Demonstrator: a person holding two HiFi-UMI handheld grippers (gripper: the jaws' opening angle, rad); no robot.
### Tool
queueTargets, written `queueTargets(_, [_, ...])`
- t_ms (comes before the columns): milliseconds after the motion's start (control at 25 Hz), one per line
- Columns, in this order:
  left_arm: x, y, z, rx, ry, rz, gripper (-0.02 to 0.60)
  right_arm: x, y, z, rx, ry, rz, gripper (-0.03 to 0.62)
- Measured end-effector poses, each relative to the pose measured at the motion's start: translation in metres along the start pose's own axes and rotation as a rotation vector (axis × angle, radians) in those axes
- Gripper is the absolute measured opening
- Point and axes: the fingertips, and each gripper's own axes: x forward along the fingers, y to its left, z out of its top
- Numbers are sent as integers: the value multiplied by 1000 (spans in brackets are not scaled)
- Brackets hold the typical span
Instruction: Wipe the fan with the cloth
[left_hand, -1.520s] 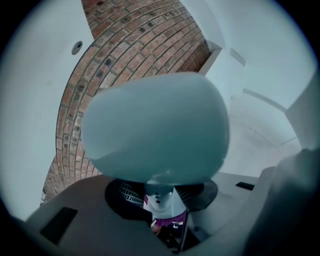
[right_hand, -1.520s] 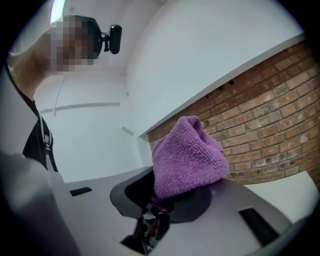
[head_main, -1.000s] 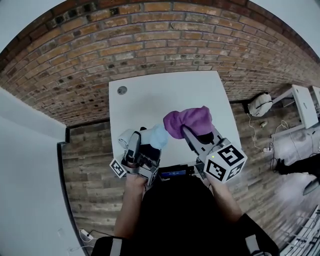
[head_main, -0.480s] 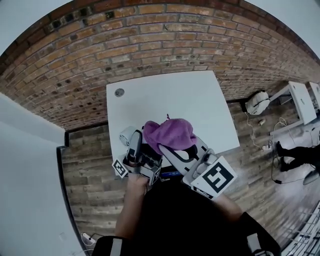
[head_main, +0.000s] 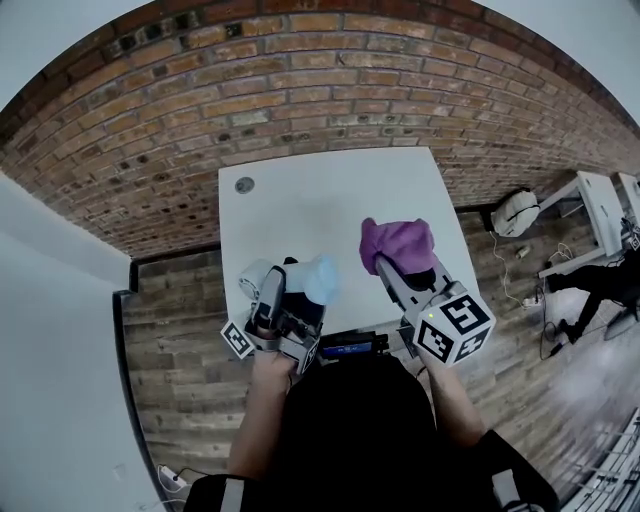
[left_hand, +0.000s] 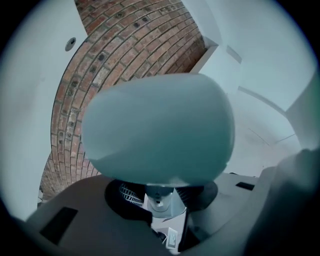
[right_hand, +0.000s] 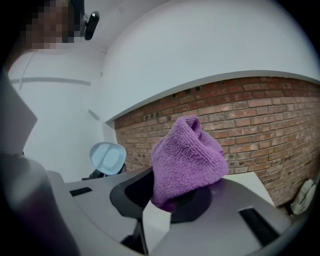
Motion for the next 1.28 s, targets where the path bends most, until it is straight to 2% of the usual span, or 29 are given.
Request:
queueTargets(80, [0,0,0,7,12,7,155,-12,13,20,25,-71,62,69])
queueTargets(200, [1,5,-2,7,26,27,156,-29,61,56,37,-200,247,69])
queueTargets(280, [6,9,-7,1,39,37,156,-26,86,61,3,-211,323,69])
queueTargets(360, [15,12,-10,-8,48,33,156,-11,85,51,-32,-172,316,69])
queueTargets(480, [23,17,-10,22,85,53,156,9,51,30,68,-147,289,69])
queueTargets(600, [21,35,-14,108,182,149,156,25,10,-1,176,-90,254,69])
queueTargets(720, [19,57,-6,149,223,224,156,41,-40,-42,210,17,136,69])
queueTargets(760, [19,67,-3,186,248,260,156,44,-58,-56,230,47,99,69])
queueTargets(800, [18,79,0,255,299,317,156,45,-75,-68,265,67,73,69])
queueTargets(880, [15,114,8,474,479,480,156,43,-109,-89,346,86,33,69])
queueTargets(1000, [10,187,22,829,830,713,156,37,-159,-117,442,125,-16,69])
queueTargets(1080, [1,242,31,1021,1071,790,156,32,-185,-135,493,156,-32,69])
queueTargets(1160, [-8,296,41,1148,1259,830,156,30,-207,-150,523,185,-39,69])
queueTargets(1280, [-15,354,52,1218,1405,855,156,28,-232,-163,558,208,-45,69])
